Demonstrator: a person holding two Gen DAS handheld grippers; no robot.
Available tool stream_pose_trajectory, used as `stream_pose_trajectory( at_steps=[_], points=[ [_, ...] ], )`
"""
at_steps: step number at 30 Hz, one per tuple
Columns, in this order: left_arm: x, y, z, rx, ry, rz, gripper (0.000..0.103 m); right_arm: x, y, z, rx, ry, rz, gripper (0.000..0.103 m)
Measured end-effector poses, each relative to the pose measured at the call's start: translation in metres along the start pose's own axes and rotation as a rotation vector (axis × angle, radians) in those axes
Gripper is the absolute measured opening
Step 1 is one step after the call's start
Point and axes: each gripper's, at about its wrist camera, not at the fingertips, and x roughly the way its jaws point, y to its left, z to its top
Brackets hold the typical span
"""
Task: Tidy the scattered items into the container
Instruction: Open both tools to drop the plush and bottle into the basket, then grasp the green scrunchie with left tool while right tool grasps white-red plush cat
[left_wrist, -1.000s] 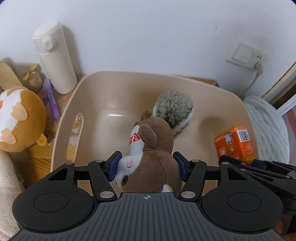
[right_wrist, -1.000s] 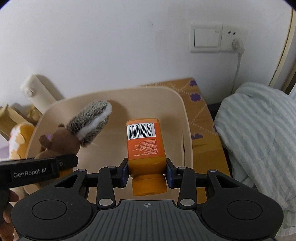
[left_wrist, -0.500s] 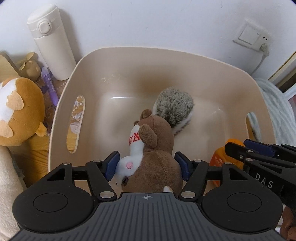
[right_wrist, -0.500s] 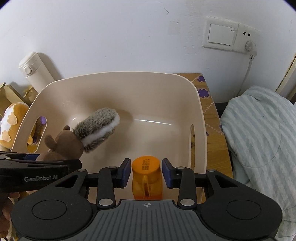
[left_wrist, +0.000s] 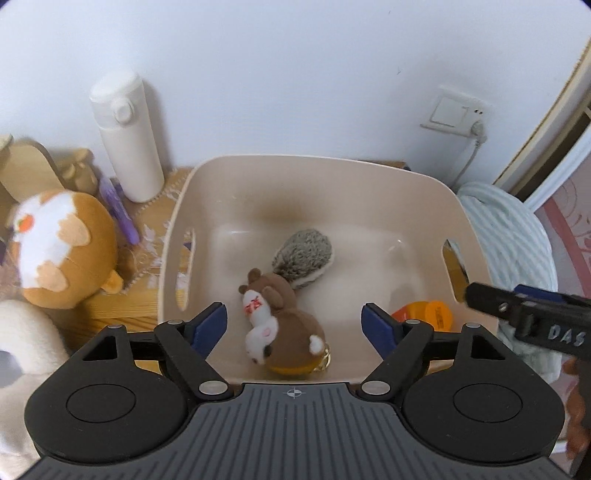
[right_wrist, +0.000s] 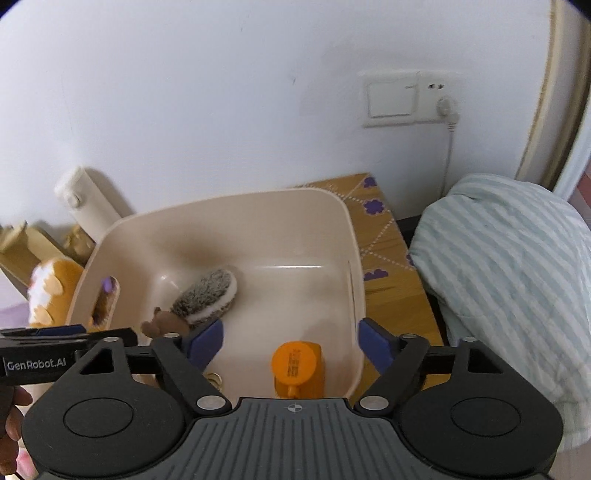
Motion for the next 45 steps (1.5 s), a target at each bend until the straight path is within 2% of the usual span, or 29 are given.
stream_pose_trajectory(
  at_steps=[6,11,24,25,26,28,33,45],
  points=[
    [-0.031,0.003,-0.022,0.052,0.007,0.008,0.082,-0.036,-0.005,-0.022,0.041,-0.062,-0.009,0.092],
    [-0.051,0.007,-0.046,0.07,0.035,0.007,0.082,-0.055,-0.005,-0.044,0.045,-0.069,-0.017,0.097],
    [-0.078,-0.004,-0.1,0.179,0.061,0.012,0.082,-0.076,-0.009,-0.096,0.065,0.013,-0.052,0.1],
    [-0.079,-0.006,-0.103,0.193,0.063,0.013,0.082,-0.076,-0.01,-0.099,0.074,0.018,-0.056,0.1],
    [-0.079,-0.007,-0.106,0.282,0.073,-0.031,0.082,-0.076,-0.012,-0.102,0.082,0.023,-0.058,0.1],
    [-0.078,-0.008,-0.112,0.304,0.082,-0.042,0.082,-0.074,-0.014,-0.105,0.094,0.033,-0.062,0.101],
    [-0.069,-0.004,-0.125,0.319,0.114,-0.035,0.082,-0.069,-0.017,-0.112,0.103,0.052,-0.085,0.101],
    [-0.04,0.021,-0.149,0.234,0.212,0.013,0.082,-0.045,-0.01,-0.121,0.058,0.096,-0.124,0.103]
  ],
)
